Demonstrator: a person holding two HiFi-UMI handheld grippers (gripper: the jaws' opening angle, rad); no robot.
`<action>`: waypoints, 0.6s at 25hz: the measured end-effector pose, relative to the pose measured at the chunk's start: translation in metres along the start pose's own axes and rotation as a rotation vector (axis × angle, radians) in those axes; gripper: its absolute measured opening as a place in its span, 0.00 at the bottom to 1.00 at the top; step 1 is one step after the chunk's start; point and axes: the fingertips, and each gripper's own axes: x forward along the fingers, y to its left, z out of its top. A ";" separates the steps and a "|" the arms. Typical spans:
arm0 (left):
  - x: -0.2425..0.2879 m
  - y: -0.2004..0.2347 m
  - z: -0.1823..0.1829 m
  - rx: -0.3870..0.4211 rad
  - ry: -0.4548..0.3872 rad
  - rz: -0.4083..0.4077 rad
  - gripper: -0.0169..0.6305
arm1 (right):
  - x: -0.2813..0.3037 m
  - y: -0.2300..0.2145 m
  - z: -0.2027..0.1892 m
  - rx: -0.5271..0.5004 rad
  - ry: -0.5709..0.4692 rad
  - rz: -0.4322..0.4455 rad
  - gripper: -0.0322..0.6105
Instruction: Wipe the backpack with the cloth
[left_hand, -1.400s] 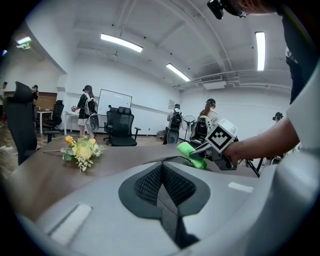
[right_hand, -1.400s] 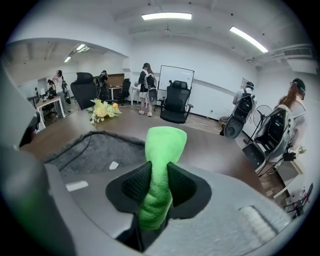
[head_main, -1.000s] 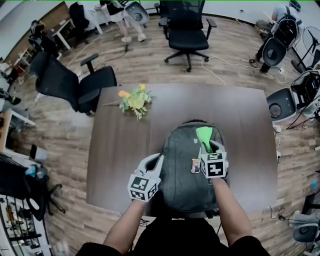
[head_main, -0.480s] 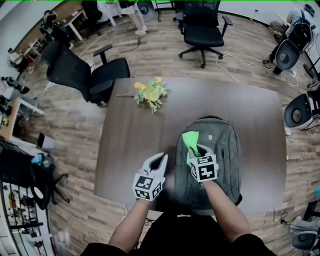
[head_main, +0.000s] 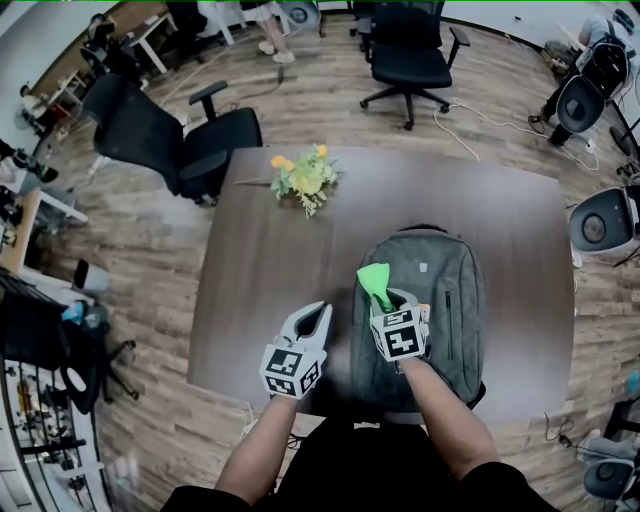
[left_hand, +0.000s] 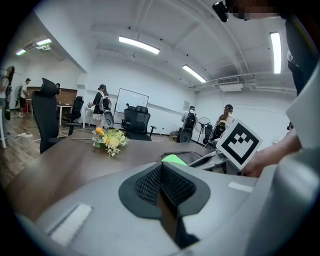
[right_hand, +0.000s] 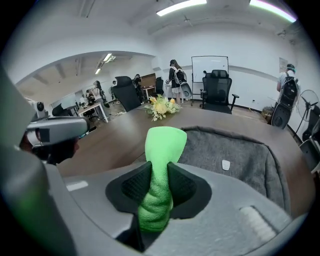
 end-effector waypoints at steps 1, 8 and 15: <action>0.001 0.001 0.001 0.002 0.001 -0.001 0.06 | 0.000 -0.002 0.001 -0.011 -0.002 -0.011 0.20; 0.010 -0.011 0.000 0.003 0.010 -0.038 0.06 | -0.010 -0.035 -0.014 -0.031 0.029 -0.103 0.20; 0.026 -0.035 -0.006 0.008 0.028 -0.109 0.06 | -0.031 -0.083 -0.027 -0.035 0.053 -0.220 0.20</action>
